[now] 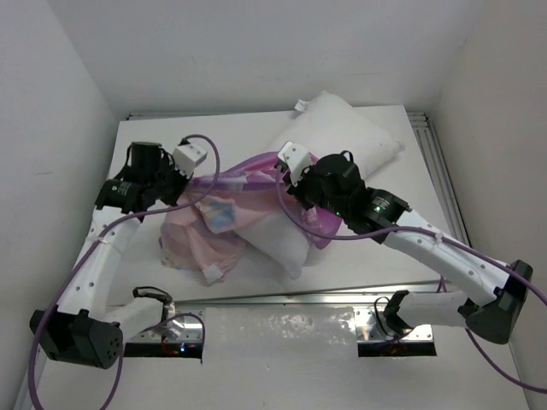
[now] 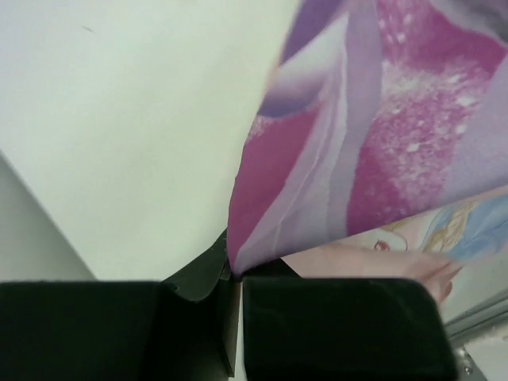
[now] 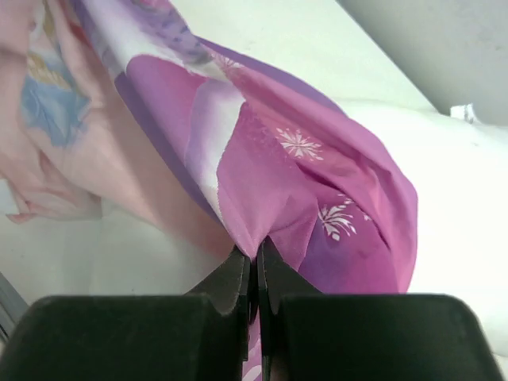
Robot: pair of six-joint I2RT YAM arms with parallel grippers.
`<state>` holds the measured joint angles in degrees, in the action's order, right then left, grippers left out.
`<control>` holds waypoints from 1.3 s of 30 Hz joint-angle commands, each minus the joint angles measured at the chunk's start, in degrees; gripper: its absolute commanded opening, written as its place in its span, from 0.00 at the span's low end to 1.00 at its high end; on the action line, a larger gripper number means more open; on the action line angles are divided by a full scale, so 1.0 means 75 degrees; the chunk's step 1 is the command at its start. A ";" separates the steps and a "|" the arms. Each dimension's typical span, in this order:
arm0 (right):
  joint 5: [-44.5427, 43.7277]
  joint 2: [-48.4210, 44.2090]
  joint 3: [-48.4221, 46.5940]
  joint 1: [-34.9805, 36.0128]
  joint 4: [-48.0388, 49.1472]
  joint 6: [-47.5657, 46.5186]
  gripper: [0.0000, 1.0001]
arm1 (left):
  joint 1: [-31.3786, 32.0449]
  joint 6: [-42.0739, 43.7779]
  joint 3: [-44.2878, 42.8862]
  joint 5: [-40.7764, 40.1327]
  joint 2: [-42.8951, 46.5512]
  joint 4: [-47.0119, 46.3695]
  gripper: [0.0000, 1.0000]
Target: Put the pillow into the pillowcase
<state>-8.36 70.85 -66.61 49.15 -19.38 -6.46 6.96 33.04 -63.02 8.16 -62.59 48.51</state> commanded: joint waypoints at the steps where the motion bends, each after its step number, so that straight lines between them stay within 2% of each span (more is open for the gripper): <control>1: -0.0151 -0.0259 -0.0306 -0.0072 -0.0065 -0.0158 0.00 | -0.0014 -0.0456 -0.1050 -0.0573 0.0224 -0.0223 0.00; 6: -0.0268 -0.0458 -0.0785 -0.0072 0.0111 -0.0111 0.00 | -0.0014 -0.0421 -0.2456 -0.0830 0.0388 -0.0011 0.00; 12: 0.0690 -0.0482 -0.2753 -0.0072 0.0895 -0.0065 0.00 | -0.0014 -0.0502 -0.4074 -0.1931 0.0657 -0.0163 0.00; 16: 0.0881 0.0371 -0.4321 -0.0072 0.1725 -0.0637 0.00 | -0.0014 -0.0736 -0.4405 -0.2073 0.0798 -0.0094 0.00; 19: 0.0482 0.2217 -0.5761 -0.0282 0.2755 -0.0734 0.00 | -0.0014 -0.1249 -0.3881 -0.1559 0.0752 0.0374 0.00; 20: 0.0482 0.2678 -0.5767 -0.0388 0.2759 -0.0535 0.00 | -0.0014 -0.1253 -0.3704 -0.1453 0.0751 0.0422 0.00; 22: 0.0494 0.3627 -0.6643 -0.0739 0.3565 -0.0032 0.00 | -0.0026 -0.1731 -0.3213 -0.1126 0.0599 0.0446 0.00; 23: 0.0401 0.4699 -0.6983 -0.0845 0.3869 0.0551 0.00 | -0.0026 -0.1907 -0.3048 -0.1008 0.0518 0.0434 0.00; 26: -0.0313 0.6648 -0.8925 -0.1161 0.4680 0.1641 0.00 | -0.0142 -0.2225 -0.2648 -0.0538 0.0015 0.0306 0.00; 27: -0.0373 0.7838 -0.9871 -0.1243 0.4983 0.1890 0.00 | -0.0456 -0.2283 -0.2601 -0.0491 -0.0323 0.0212 0.00; 29: -0.0327 0.8539 -1.0103 -0.1279 0.5277 0.2661 0.38 | -0.1298 -0.2272 -0.2601 0.0197 -0.0770 -0.0127 0.00; 30: -0.0315 0.8704 -0.9767 -0.1279 0.5209 0.2921 0.59 | -0.2370 -0.2377 -0.2635 0.0769 -0.1375 -0.0279 0.00; 32: -0.0082 0.8566 -0.9332 -0.1314 0.4731 0.3111 0.93 | -0.3499 -0.2390 -0.2904 0.1125 -0.2163 -0.0211 0.00; 33: 0.0070 0.8414 -0.8982 -0.1314 0.4171 0.2891 0.98 | -0.3727 -0.2238 -0.3021 0.1277 -0.2932 -0.0048 0.00; 36: 0.0329 0.7537 -0.8476 -0.1326 0.3023 0.2035 0.99 | -0.4139 -0.1991 -0.2953 0.2458 -0.3944 0.0445 0.00; 39: 0.0598 0.6295 -0.7740 -0.1431 0.1980 0.1624 0.99 | -0.4163 -0.1955 -0.2076 0.2860 -0.4310 0.0201 0.00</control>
<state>-6.72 137.97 -125.69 38.46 -1.30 9.13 -25.30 17.61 -81.17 20.43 -95.59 48.64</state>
